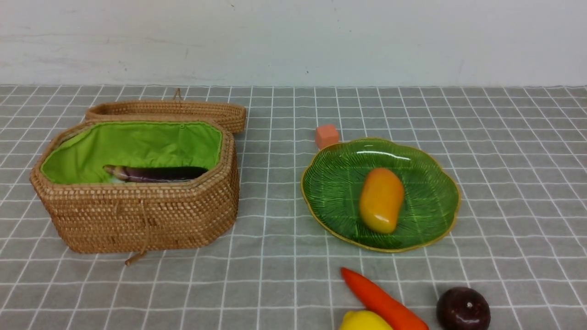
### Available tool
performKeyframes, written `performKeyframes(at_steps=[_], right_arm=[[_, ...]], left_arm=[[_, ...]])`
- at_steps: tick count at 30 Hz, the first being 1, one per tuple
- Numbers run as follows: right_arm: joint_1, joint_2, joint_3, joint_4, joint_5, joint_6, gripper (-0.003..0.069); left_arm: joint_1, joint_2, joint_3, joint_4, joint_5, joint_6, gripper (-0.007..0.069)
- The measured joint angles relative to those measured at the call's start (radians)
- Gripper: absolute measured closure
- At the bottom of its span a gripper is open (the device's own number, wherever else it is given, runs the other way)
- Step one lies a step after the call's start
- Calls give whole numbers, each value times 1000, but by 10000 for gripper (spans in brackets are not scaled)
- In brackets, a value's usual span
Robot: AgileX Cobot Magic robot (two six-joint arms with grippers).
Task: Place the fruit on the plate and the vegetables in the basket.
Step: Use the right arm to grab a mangosteen and put it into the right plate
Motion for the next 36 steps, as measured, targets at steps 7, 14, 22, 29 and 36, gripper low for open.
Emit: performKeyframes(at_steps=[7,14,22,29,36], right_arm=[[0,0,0,-5,0,0,418],[0,0,0,0,0,0,418],[0,0,0,0,0,0,418],[0,-1,0,0,0,0,418],[0,-1,0,0,0,0,418]], left_arm=[[31,-126,214,16,-278,47,637],[140,-312,455,34,-400,53,636],[165,-313,620,23,-495,53,631],[165,-313,700,21,-551,53,627],[167,-313,705,21,-567,53,620]])
